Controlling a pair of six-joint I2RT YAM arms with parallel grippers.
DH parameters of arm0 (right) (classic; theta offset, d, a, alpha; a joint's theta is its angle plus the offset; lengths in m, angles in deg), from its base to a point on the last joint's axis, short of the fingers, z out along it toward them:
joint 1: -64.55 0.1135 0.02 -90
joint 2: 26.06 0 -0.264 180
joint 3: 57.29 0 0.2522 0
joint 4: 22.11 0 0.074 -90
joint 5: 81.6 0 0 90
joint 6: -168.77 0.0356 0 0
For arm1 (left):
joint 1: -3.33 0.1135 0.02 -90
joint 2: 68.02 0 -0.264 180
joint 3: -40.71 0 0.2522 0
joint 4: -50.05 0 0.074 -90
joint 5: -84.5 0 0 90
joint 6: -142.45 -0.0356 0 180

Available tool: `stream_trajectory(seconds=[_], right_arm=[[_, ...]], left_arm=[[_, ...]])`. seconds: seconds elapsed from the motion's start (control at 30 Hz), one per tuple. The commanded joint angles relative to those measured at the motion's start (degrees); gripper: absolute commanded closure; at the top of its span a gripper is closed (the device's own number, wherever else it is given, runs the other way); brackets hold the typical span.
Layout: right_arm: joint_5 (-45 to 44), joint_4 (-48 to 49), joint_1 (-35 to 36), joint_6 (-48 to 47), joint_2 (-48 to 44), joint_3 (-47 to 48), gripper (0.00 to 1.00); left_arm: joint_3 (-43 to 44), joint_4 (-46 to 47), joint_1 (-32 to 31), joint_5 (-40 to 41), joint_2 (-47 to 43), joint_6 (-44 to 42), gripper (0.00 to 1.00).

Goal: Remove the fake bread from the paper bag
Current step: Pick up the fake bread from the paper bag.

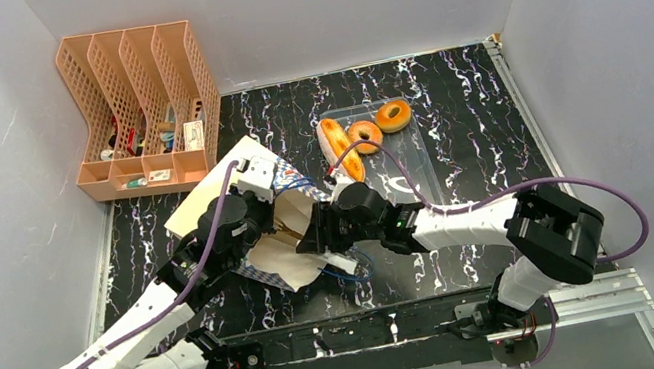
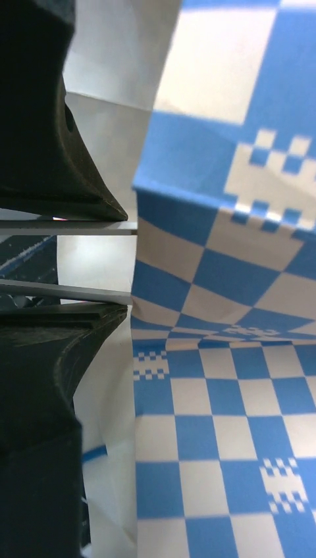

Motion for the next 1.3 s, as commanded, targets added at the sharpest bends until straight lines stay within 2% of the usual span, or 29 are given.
stream_trajectory(seconds=[0.0,0.4,0.7,0.93,1.27], right_arm=[[3.9,6.0,-0.3,7.3,0.4,1.0,0.59],[4.9,6.4,-0.9,14.2,-0.1,-3.4,0.60],[4.5,9.0,-1.3,18.2,3.0,-2.5,0.60],[8.1,14.2,-3.1,24.5,5.9,-2.8,0.60],[11.8,16.8,-3.5,28.2,10.2,-0.8,0.61]], left_arm=[[-0.1,-0.2,-0.2,-0.7,-0.7,0.0,1.00],[0.9,1.1,-0.2,-2.0,0.5,-0.7,1.00],[1.3,1.3,-0.2,-3.5,0.9,-0.5,1.00],[1.7,1.5,-0.2,-4.4,1.0,-0.7,1.00],[1.6,2.2,-0.2,-5.2,1.4,-1.4,1.00]])
